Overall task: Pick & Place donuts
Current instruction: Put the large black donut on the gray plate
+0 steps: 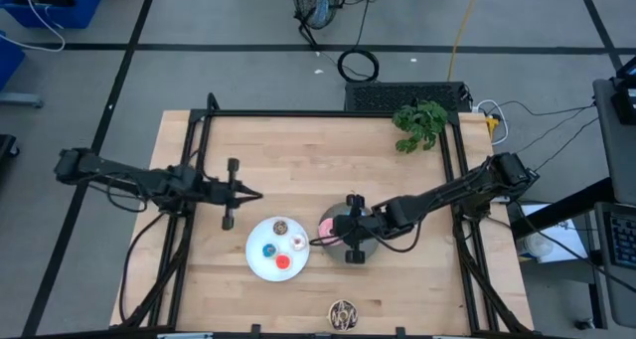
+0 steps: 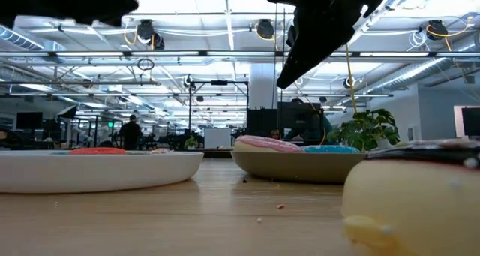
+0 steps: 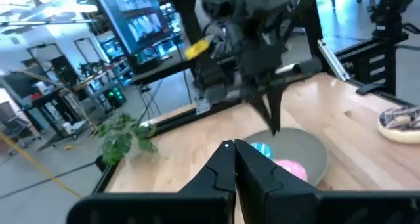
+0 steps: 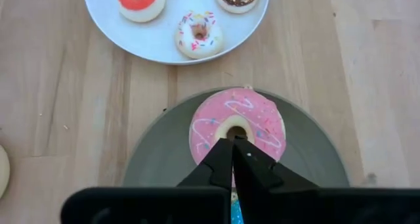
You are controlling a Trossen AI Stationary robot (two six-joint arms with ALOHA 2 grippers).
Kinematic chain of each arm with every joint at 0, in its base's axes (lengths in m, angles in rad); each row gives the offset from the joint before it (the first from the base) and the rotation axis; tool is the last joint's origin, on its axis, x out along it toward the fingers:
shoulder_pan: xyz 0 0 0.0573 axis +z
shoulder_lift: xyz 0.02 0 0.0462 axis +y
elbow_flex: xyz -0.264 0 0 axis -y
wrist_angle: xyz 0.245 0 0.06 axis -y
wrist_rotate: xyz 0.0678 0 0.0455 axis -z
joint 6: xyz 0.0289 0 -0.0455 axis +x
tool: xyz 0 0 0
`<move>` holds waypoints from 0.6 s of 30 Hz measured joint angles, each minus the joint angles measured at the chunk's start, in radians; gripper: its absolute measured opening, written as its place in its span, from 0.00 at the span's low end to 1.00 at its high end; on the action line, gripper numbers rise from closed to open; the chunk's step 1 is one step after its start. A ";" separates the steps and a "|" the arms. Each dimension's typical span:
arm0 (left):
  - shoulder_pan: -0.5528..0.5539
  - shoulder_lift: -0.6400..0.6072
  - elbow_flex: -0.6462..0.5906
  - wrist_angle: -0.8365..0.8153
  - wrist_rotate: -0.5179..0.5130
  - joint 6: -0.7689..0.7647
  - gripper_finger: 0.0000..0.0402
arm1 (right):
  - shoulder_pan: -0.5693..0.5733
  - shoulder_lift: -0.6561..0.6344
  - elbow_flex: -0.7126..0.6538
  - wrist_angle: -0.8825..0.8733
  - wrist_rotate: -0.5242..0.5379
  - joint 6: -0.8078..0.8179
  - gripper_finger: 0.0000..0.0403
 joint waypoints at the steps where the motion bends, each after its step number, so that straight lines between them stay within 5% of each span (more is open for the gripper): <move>1: 0.007 -0.038 -0.033 0.000 0.000 -0.008 0.01 | 0.001 0.000 0.000 0.001 0.000 -0.002 0.01; 10: 0.057 -0.242 -0.245 0.075 -0.056 -0.088 0.01 | -0.003 -0.030 -0.162 0.290 -0.037 -0.018 0.00; 18: 0.108 -0.250 -0.312 0.059 -0.132 -0.101 0.03 | -0.021 -0.158 -0.353 0.430 -0.048 -0.047 0.00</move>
